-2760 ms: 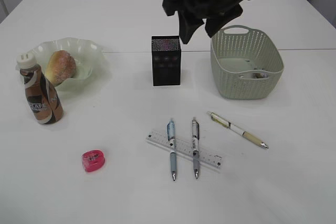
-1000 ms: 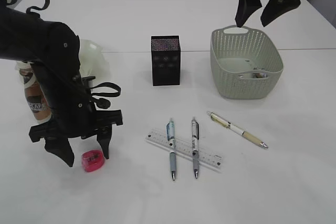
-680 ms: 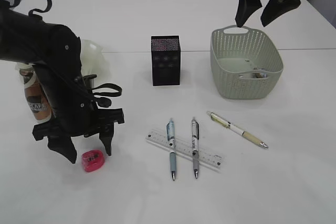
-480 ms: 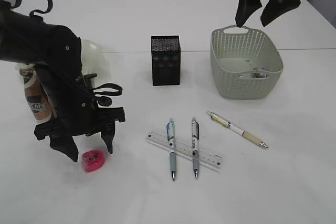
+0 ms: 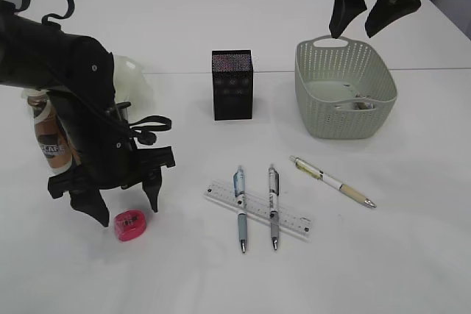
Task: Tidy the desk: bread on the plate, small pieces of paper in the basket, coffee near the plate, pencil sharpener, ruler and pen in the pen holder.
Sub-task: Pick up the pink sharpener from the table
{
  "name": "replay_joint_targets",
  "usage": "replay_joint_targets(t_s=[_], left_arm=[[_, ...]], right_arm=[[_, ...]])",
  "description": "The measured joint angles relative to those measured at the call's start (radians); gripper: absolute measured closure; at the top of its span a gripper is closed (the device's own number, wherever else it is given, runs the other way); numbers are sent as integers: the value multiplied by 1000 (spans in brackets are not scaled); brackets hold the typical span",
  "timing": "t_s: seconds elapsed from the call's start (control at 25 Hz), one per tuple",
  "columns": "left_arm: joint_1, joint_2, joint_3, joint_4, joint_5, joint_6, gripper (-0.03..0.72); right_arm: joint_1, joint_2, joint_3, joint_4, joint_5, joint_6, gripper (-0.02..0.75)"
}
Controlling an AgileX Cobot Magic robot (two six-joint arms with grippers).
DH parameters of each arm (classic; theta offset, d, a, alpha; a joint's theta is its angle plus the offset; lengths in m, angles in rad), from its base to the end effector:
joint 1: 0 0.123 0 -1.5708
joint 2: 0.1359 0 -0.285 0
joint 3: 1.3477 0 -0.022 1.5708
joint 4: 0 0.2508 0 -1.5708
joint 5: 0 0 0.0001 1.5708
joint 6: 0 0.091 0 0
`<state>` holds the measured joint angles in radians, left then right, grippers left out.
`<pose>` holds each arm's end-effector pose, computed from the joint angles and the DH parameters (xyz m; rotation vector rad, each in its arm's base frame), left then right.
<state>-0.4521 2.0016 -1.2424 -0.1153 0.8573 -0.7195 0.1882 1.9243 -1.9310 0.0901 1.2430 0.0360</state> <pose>0.3266 -0.1674 0.1340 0.5301 -3.0781 0.1513 0.4099 0.0860 0.3372 -0.1927 2.7199 0.1893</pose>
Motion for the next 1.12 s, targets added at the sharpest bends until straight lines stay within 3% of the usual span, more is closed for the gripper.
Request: replay_joint_targets(t_s=[1.12], left_arm=[[0,54,0,-15,-13,-21,148]], right_arm=[[0,0,0,20,1,0,321]])
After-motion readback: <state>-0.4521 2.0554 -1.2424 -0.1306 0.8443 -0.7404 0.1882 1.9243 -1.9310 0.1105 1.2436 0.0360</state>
